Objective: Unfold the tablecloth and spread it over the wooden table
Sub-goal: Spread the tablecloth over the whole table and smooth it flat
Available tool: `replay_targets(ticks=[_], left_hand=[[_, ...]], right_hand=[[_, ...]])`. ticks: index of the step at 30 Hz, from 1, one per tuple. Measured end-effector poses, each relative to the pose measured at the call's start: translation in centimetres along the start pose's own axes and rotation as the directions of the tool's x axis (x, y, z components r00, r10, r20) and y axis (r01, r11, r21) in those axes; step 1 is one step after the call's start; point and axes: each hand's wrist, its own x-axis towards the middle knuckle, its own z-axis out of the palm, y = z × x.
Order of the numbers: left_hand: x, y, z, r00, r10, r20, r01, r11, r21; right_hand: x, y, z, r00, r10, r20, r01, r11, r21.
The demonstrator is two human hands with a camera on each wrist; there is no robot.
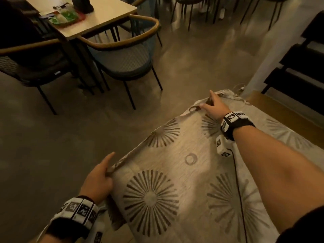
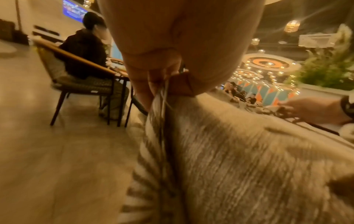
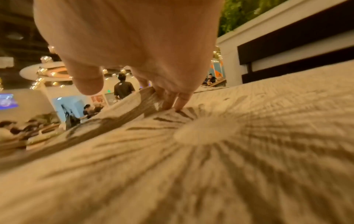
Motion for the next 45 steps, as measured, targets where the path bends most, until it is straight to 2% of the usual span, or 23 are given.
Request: replay_targets(ticks=[3, 5, 7, 10, 13, 16, 19, 22, 25, 27, 28, 29, 30, 32, 33, 34, 37, 39, 40, 42, 43, 44, 45], left_hand=[[1.4, -2.0, -0.1, 0.991, -0.125, 0.045, 0.129, 0.987, -0.098], [2.6, -2.8, -0.1, 0.985, -0.154, 0.078, 0.164, 0.975, -0.151], [3.6, -3.1, -0.1, 0.974, -0.184, 0.132, 0.207, 0.959, -0.195], [4.2, -2.7, 0.0, 0.957, -0.209, 0.202, 0.269, 0.9, -0.342], [3.6, -1.9, -0.8, 0.923, -0.158, 0.35, 0.302, 0.862, -0.408], [3.2, -3.0, -1.6, 0.916, -0.114, 0.385, 0.288, 0.854, -0.434], [3.8, -4.3, -1.6, 0.945, -0.112, 0.309, 0.201, 0.94, -0.276], [4.2, -5.1, -0.6, 0.948, -0.085, 0.306, 0.108, 0.992, -0.059], [4.3, -7.4, 0.1, 0.926, -0.197, 0.322, 0.162, 0.978, 0.133], [4.3, -8.6, -0.2, 0.924, -0.25, 0.29, 0.211, 0.964, 0.161], [4.2, -8.6, -0.4, 0.945, -0.217, 0.244, 0.201, 0.976, 0.088], [4.2, -8.3, -0.5, 0.968, -0.158, 0.196, 0.176, 0.982, -0.076], [3.8, -7.5, -0.6, 0.977, -0.102, 0.188, 0.153, 0.948, -0.279], [2.9, -5.8, -0.8, 0.925, -0.044, 0.376, 0.254, 0.807, -0.532], [2.7, -5.9, -0.6, 0.892, -0.036, 0.45, 0.305, 0.782, -0.544], [2.6, -6.3, -0.4, 0.884, -0.041, 0.466, 0.318, 0.782, -0.536], [3.2, -8.6, -0.2, 0.931, -0.152, 0.332, 0.278, 0.884, -0.376], [3.7, -9.1, -0.1, 0.945, -0.158, 0.288, 0.214, 0.962, -0.172], [3.9, -8.9, 0.0, 0.968, -0.141, 0.208, 0.164, 0.981, -0.099], [4.1, -7.4, -0.3, 0.999, -0.027, -0.024, 0.025, 0.998, -0.057], [3.8, -6.0, -0.5, 0.994, 0.066, -0.084, -0.074, 0.992, -0.101], [3.4, -4.5, -0.5, 0.982, 0.174, -0.077, -0.184, 0.971, -0.15], [2.8, -3.2, -0.3, 0.964, 0.266, 0.005, -0.261, 0.947, -0.185]], right_hand=[[0.8, -0.5, 1.3, 0.998, 0.039, 0.058, -0.024, 0.97, -0.241], [0.8, -1.4, 1.9, 0.999, -0.007, -0.039, -0.008, 0.927, -0.375], [0.3, -2.8, 2.6, 0.994, -0.087, -0.073, 0.038, 0.861, -0.507], [-0.6, -4.5, 4.6, 0.986, -0.137, 0.098, 0.169, 0.822, -0.544], [-1.6, -5.7, 6.7, 0.945, -0.137, 0.295, 0.28, 0.807, -0.521], [-2.1, -6.1, 7.6, 0.929, -0.087, 0.359, 0.294, 0.762, -0.577], [-1.9, -5.9, 7.7, 0.933, -0.077, 0.351, 0.288, 0.746, -0.6], [-1.4, -5.9, 8.4, 0.927, -0.045, 0.373, 0.299, 0.688, -0.661], [-1.2, -5.4, 8.8, 0.928, -0.027, 0.371, 0.294, 0.666, -0.686], [-1.3, -5.2, 8.6, 0.934, -0.075, 0.349, 0.311, 0.653, -0.691], [-1.5, -5.2, 8.4, 0.936, -0.11, 0.333, 0.322, 0.649, -0.689], [-1.7, -5.3, 8.2, 0.937, -0.156, 0.313, 0.336, 0.648, -0.684], [-1.9, -5.3, 8.1, 0.935, -0.196, 0.295, 0.349, 0.654, -0.671], [-2.5, -5.4, 8.0, 0.922, -0.245, 0.3, 0.385, 0.667, -0.638], [-2.9, -5.5, 8.1, 0.912, -0.246, 0.328, 0.404, 0.668, -0.625], [-3.3, -5.6, 8.0, 0.903, -0.234, 0.361, 0.419, 0.667, -0.616], [-4.4, -6.2, 7.9, 0.891, -0.2, 0.408, 0.432, 0.651, -0.624], [-5.0, -6.6, 8.2, 0.895, -0.193, 0.403, 0.433, 0.6, -0.673], [-5.2, -6.8, 8.5, 0.894, -0.201, 0.399, 0.438, 0.572, -0.693], [-6.1, -7.2, 9.6, 0.874, -0.273, 0.402, 0.484, 0.551, -0.68], [-6.6, -7.3, 10.3, 0.854, -0.314, 0.415, 0.52, 0.563, -0.643], [-7.3, -7.4, 10.9, 0.832, -0.346, 0.434, 0.553, 0.579, -0.599], [-7.9, -7.6, 11.6, 0.815, -0.361, 0.454, 0.576, 0.594, -0.562]])
